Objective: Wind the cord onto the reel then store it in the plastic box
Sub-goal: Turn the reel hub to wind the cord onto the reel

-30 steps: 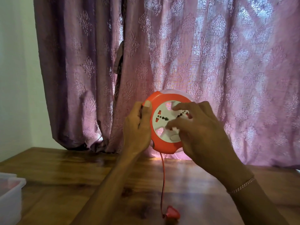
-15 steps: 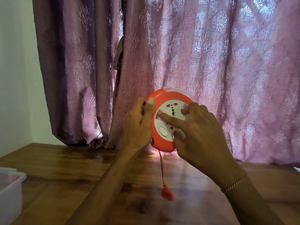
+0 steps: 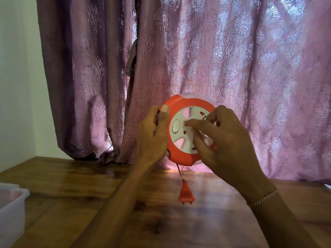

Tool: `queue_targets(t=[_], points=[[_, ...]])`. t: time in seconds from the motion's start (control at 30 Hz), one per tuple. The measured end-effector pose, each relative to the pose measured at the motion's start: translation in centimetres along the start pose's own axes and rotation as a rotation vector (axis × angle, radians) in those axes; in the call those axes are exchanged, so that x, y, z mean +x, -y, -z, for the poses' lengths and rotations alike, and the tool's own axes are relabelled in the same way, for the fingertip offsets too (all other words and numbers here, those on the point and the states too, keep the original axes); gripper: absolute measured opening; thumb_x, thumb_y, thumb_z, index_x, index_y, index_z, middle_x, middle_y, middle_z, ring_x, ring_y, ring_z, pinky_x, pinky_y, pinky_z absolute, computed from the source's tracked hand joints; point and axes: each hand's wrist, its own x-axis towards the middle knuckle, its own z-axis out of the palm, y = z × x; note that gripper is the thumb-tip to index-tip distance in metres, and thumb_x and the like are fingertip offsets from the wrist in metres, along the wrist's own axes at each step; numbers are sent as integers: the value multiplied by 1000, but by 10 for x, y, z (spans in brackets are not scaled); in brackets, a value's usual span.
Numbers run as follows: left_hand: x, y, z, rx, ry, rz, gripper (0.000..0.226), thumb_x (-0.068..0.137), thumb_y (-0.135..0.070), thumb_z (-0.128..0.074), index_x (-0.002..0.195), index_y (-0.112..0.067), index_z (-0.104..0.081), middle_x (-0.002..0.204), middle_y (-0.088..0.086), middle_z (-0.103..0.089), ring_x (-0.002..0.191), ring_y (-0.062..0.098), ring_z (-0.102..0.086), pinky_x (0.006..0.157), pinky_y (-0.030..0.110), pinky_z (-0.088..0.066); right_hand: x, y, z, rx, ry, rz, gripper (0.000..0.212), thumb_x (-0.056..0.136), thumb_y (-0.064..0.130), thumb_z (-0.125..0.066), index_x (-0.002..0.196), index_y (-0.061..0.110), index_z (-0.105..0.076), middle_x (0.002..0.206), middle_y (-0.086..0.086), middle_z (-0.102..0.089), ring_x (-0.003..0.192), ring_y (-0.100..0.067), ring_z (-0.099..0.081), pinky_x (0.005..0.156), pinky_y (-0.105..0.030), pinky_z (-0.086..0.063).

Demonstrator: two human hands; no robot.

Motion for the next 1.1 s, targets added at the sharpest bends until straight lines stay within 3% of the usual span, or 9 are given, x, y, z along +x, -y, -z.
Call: queue_targets(t=[0.13, 0.23, 0.4, 0.53, 0.63, 0.83, 0.97, 1.1], points=[[1, -1, 2, 26, 2, -11, 41, 99, -58, -40, 85, -23, -55, 74, 6, -66, 73, 32, -65, 68, 59, -53, 1, -5, 1, -27, 176, 190, 45, 76, 15, -38, 95, 31, -76, 135, -7, -57, 109, -28, -51, 83, -35, -43], [0, -1, 2, 28, 18, -22, 36, 101, -54, -42, 79, -27, -53, 70, 2, -63, 70, 30, -64, 65, 59, -53, 1, -6, -3, -139, 242, 199, 58, 73, 18, -30, 101, 39, -77, 142, -7, -54, 109, -31, -50, 83, -41, -45], [1, -1, 3, 13, 27, -17, 39, 100, -55, -43, 81, -22, -52, 72, 7, -63, 72, 37, -62, 65, 60, -52, -1, 1, 0, -243, 256, 109, 56, 77, 25, -31, 107, 46, -74, 135, -7, -57, 104, -31, -51, 73, -38, -39], [-1, -5, 3, 13, 48, 1, 44, 100, -57, -42, 88, -18, -58, 80, 9, -69, 77, 31, -69, 69, 58, -57, -2, 6, 1, -242, 305, 2, 54, 74, 29, -52, 123, 47, -65, 127, -15, -55, 112, -39, -56, 75, -43, -45], [-4, -6, 1, 42, 64, 5, 43, 102, -52, -41, 91, -14, -60, 82, 8, -71, 80, 28, -72, 70, 55, -58, -2, 10, 5, -237, 273, -57, 58, 72, 36, -37, 123, 49, -64, 116, -12, -57, 110, -34, -59, 73, -41, -45], [-3, -4, 1, 65, 73, -13, 46, 102, -53, -40, 90, -13, -59, 79, 7, -70, 77, 29, -70, 69, 56, -56, -5, 10, 2, -205, 216, -116, 62, 65, 27, -65, 122, 49, -65, 101, -6, -57, 95, -26, -63, 68, -36, -46], [-4, -5, 0, 85, 84, -18, 49, 100, -57, -37, 92, -14, -60, 78, 4, -69, 76, 28, -69, 70, 56, -55, -6, 10, 3, -178, 158, -163, 64, 61, 35, -70, 122, 52, -63, 94, -3, -58, 76, -23, -61, 62, -31, -47], [-4, -6, -1, 86, 87, -11, 43, 102, -52, -39, 89, -16, -58, 74, 1, -66, 71, 21, -66, 69, 53, -54, -6, 12, 0, -161, 151, -222, 62, 66, 51, -64, 128, 58, -54, 93, 0, -58, 72, -24, -64, 58, -32, -51]])
